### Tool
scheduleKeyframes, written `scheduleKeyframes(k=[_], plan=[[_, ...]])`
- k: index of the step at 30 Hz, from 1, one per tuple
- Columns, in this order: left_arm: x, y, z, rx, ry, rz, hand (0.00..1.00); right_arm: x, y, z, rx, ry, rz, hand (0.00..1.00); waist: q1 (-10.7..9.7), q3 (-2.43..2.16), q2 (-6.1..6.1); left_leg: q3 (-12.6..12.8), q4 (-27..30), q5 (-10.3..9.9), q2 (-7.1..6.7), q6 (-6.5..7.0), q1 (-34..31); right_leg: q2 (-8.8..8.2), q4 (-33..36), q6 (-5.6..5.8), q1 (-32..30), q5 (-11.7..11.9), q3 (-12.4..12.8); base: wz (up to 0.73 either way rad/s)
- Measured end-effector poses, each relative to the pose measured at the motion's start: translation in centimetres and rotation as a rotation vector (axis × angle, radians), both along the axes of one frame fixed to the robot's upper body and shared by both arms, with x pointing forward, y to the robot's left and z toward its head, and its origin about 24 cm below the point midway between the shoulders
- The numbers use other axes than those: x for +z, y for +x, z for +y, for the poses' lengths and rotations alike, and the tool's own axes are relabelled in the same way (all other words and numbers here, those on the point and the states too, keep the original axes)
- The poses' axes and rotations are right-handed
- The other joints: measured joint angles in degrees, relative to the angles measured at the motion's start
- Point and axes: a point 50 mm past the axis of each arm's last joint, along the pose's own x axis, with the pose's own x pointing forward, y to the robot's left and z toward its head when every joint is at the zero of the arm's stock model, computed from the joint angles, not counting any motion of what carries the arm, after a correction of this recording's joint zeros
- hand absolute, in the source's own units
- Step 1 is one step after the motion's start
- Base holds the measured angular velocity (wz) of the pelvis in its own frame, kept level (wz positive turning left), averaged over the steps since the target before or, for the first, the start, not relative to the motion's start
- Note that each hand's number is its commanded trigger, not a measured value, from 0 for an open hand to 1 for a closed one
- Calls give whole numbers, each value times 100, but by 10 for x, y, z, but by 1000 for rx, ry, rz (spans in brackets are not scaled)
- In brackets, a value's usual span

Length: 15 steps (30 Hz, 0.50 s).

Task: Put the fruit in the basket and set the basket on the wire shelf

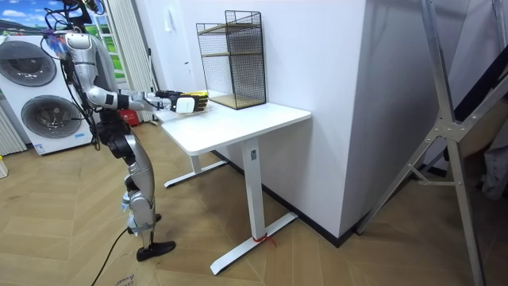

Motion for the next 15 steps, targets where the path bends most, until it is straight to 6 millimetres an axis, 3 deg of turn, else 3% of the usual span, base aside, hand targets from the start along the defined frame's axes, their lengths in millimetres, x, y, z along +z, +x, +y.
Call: scheduleKeyframes(k=[15], plan=[[1,5,-13,-47,-8,-7,0,-3,3,15,71,4,10,0,6,61,106,1,-28,-1,13,-2,16,20,19,-10,-8,22,13,0]])
